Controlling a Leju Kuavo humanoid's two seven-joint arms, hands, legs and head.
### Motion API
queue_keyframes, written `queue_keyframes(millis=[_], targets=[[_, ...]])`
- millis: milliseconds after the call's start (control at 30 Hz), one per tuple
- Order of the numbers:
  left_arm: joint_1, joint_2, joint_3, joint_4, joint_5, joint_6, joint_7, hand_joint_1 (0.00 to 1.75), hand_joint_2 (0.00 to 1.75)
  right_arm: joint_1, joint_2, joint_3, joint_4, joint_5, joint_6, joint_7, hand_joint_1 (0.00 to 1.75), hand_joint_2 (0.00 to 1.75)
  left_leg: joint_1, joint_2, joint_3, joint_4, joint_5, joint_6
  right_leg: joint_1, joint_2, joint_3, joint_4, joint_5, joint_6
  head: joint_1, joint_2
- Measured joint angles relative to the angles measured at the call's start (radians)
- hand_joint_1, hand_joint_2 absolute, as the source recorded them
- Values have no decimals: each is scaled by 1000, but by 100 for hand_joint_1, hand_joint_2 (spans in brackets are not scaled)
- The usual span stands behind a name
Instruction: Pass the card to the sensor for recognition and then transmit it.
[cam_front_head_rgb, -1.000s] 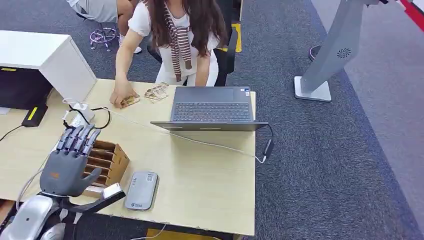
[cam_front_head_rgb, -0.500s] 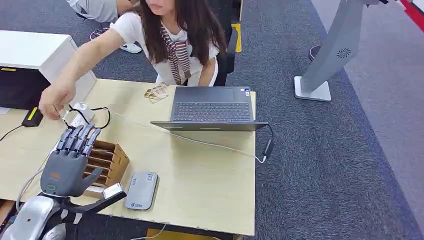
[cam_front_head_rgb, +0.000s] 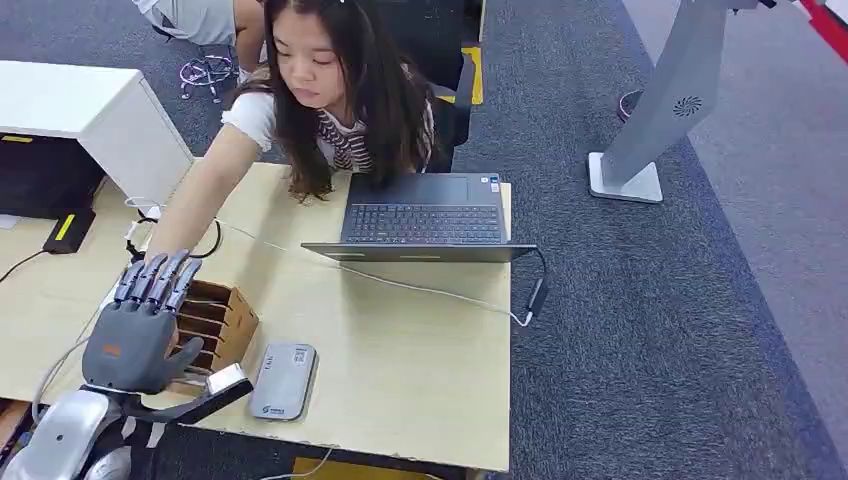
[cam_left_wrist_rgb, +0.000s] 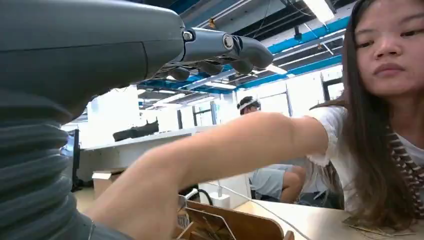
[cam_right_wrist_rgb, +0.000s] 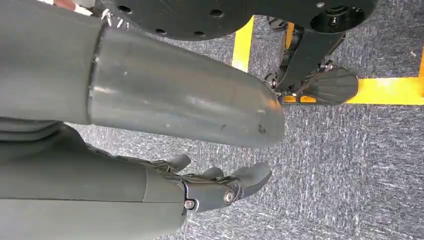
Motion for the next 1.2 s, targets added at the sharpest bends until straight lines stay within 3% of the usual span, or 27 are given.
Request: queue_keyframes(millis=[333,800,967,1200], targets=[[35,4,-24,-43,-32,11,-2,0,175,0,0,-11,0,-1,-2,0,0,0,0,0,0,0,0,0,0,0,0,0,0,0,0,0],[185,30,-122,-149,-87,99,13,0,175,1,6,-35,0,-13,-10,0,0,0,0,0,0,0,-1,0,0,0,0,0,0,0,0,0],[228,66,-124,-154,-35,42,76,0,175,1,8,-40,0,-6,-9,-2,0,0,0,0,0,0,0,0,0,0,0,0,0,0,0,0],[241,59,-53,-94,29,16,56,0,175,1,8,-49,0,18,5,-5,0,0,0,0,0,0,0,0,0,0,1,0,0,0,0,0]])
